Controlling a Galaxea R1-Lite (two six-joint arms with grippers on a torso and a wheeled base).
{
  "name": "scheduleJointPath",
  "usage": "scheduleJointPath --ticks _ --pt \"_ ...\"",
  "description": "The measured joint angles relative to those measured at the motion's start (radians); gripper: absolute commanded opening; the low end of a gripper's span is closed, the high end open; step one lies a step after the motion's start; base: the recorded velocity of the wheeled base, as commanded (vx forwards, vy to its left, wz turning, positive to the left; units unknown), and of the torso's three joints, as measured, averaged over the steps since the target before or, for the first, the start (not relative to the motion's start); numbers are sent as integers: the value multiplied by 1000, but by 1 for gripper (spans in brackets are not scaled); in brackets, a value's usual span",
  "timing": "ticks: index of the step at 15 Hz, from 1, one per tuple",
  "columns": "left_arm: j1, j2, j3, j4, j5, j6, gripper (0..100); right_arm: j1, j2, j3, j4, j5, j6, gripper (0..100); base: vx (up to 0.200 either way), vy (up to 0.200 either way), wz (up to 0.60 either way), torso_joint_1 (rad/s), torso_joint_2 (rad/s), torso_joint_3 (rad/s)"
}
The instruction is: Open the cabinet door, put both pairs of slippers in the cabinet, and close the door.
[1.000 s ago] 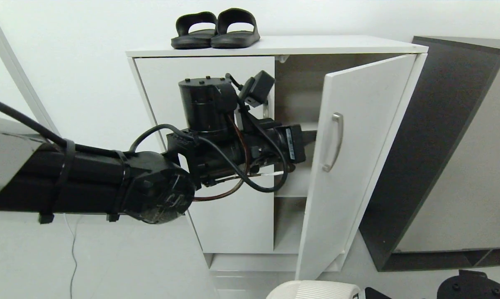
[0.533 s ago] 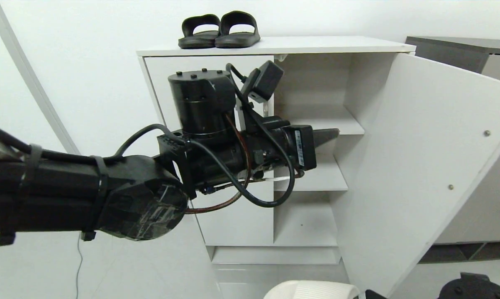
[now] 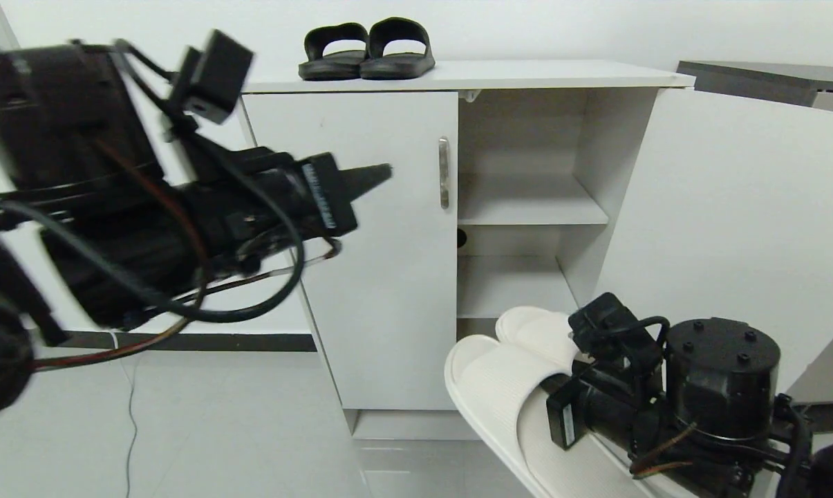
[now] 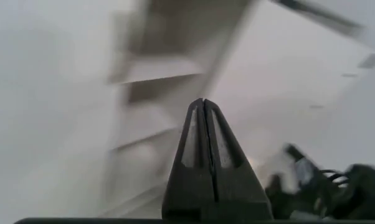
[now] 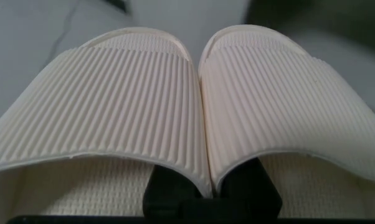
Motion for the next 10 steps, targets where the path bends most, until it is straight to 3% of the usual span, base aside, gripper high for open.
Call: scheduleJointPath --ticks 2,6,10 --pt "104 -157 133 96 149 37 0 -13 53 -67 0 -82 22 0 0 0 0 0 0 0" --pt "373 -393 354 159 315 65 0 -49 144 -167 2 -164 60 0 0 0 0 0 0 0" --pt "508 -666 604 168 468 143 0 -54 176 -179 0 -164 54 0 0 0 0 0 0 0"
